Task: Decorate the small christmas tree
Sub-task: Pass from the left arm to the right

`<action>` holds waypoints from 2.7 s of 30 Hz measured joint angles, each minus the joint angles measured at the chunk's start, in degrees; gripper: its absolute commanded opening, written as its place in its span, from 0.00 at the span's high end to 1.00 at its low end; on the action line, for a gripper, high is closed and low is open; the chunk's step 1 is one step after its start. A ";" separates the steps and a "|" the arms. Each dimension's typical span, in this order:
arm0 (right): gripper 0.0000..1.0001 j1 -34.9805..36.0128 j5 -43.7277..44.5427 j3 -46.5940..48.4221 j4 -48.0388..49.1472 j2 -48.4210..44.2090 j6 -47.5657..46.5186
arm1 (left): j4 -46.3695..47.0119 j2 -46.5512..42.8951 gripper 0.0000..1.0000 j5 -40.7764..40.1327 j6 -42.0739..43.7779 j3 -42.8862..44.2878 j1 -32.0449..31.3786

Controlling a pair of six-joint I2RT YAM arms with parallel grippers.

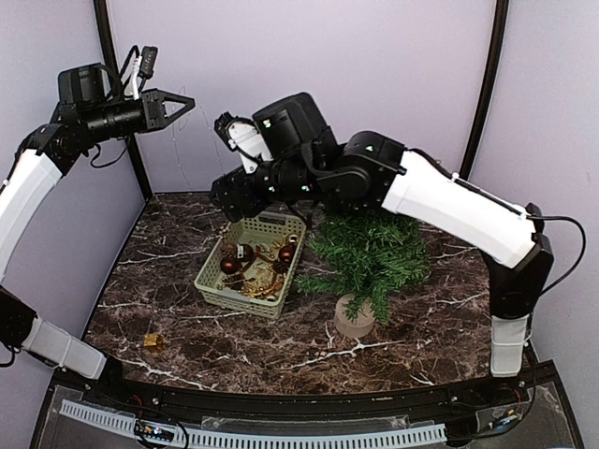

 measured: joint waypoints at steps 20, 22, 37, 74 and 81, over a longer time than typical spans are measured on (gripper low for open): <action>0.16 0.02 11.37 0.31 -2.25 12.04 6.23 | 1.60 -7.52 0.99 1.95 0.76 -8.98 0.00; 0.16 0.02 11.65 0.31 -2.25 12.13 6.36 | 1.77 -8.13 0.99 1.97 0.90 -8.98 0.00; 0.61 0.02 14.05 -0.48 -1.68 13.53 6.75 | 1.86 -9.75 0.99 3.91 0.92 -8.96 0.00; 1.00 0.02 15.96 1.38 8.59 5.77 0.81 | 5.70 -13.35 0.04 -19.63 2.03 -29.14 0.11; 1.00 0.02 13.90 1.40 10.93 4.48 -0.72 | 7.06 -22.18 0.05 -12.61 4.50 -30.51 0.13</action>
